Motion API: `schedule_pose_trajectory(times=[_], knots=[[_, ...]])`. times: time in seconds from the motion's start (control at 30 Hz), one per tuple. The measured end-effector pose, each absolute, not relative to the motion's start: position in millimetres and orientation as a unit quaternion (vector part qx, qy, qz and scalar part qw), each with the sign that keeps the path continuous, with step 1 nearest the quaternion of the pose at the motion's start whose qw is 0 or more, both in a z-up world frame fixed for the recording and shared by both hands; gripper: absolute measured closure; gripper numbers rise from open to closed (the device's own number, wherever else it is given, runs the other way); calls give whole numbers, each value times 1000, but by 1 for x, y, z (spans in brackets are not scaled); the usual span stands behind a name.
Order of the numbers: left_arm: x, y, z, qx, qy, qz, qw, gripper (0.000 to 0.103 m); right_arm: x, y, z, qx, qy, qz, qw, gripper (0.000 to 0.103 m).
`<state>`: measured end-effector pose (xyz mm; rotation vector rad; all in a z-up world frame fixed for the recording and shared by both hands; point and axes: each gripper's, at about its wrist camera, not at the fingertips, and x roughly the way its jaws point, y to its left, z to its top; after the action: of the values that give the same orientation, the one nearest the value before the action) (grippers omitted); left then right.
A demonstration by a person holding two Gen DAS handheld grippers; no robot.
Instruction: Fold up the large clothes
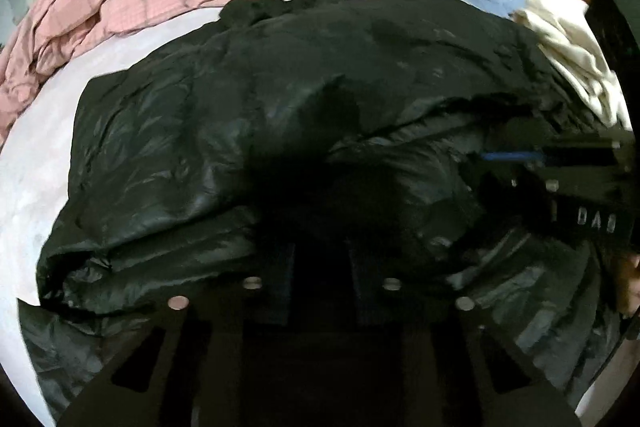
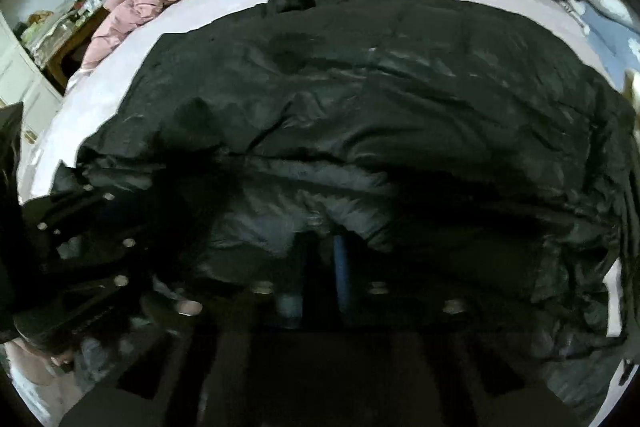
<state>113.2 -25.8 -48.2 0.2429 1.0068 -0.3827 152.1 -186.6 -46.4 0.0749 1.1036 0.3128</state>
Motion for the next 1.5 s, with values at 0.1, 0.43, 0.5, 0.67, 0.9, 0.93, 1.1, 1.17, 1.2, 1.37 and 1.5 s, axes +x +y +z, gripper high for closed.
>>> schedule_pose_trajectory(times=[0.1, 0.43, 0.5, 0.67, 0.9, 0.93, 1.1, 1.17, 1.2, 1.37, 1.5], knots=[[100, -28, -35, 102, 478, -235, 840, 89, 147, -187, -37, 51, 519, 186, 833, 96], [96, -28, -42, 93, 501, -248, 824, 84, 145, -181, -47, 65, 542, 192, 815, 90], [90, -23, -27, 97, 468, -244, 844, 69, 144, -185, -43, 65, 532, 184, 824, 84], [71, -1, 20, 79, 384, -245, 887, 43, 122, -193, -4, 42, 456, 164, 874, 49], [48, 11, 16, 103, 390, -236, 884, 33, 80, -221, 11, 103, 422, 167, 885, 46], [48, 8, 7, 118, 402, -233, 878, 33, 73, -220, 7, 99, 425, 171, 883, 45], [50, -2, -45, 154, 448, -208, 856, 43, 64, -185, -26, 18, 475, 169, 864, 48], [50, 1, -44, 143, 433, -216, 863, 65, 68, -175, -36, -18, 483, 141, 864, 76], [49, 1, -39, 140, 423, -223, 867, 82, 68, -174, -35, -17, 475, 133, 870, 92], [40, 5, -9, 125, 365, -220, 896, 92, 58, -190, -7, 21, 395, 119, 911, 101], [54, 8, -6, 107, 363, -201, 904, 92, 60, -199, 3, 30, 365, 111, 924, 101]])
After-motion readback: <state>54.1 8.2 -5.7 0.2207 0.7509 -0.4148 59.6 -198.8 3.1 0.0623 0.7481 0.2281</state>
